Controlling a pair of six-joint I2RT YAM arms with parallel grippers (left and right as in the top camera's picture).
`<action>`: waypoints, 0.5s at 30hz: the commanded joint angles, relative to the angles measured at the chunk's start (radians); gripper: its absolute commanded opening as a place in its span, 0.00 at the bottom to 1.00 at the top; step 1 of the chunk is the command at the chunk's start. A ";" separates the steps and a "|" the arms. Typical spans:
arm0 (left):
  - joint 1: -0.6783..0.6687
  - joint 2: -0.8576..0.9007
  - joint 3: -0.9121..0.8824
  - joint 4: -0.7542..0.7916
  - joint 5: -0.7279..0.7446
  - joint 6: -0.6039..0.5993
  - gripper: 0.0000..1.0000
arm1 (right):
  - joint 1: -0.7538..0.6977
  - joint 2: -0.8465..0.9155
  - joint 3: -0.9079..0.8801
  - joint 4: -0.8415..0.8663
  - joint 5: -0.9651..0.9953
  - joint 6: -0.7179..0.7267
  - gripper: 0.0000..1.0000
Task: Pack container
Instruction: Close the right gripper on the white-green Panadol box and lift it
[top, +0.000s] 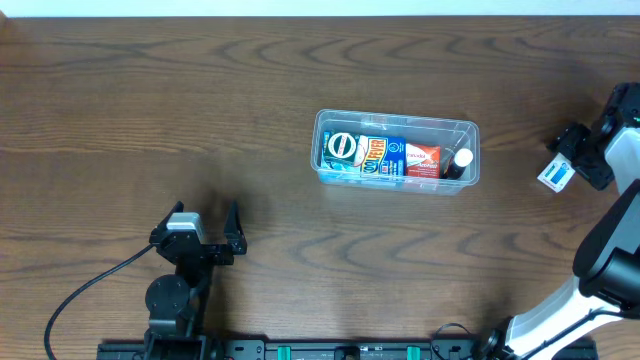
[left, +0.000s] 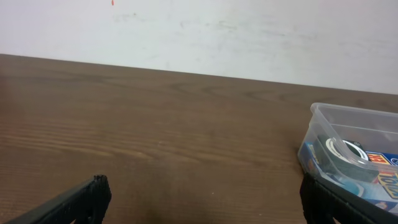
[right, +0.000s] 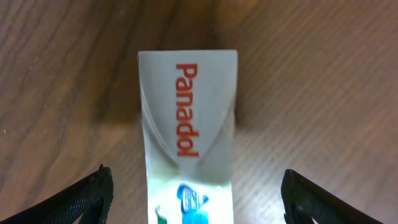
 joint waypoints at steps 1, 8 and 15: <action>-0.006 -0.001 -0.014 -0.040 -0.008 0.013 0.98 | 0.003 0.048 -0.007 0.019 -0.010 -0.023 0.84; -0.006 -0.001 -0.014 -0.040 -0.008 0.013 0.98 | 0.004 0.059 -0.007 0.049 -0.018 -0.024 0.80; -0.006 -0.001 -0.014 -0.040 -0.008 0.013 0.98 | 0.004 0.064 -0.007 0.062 -0.018 -0.024 0.68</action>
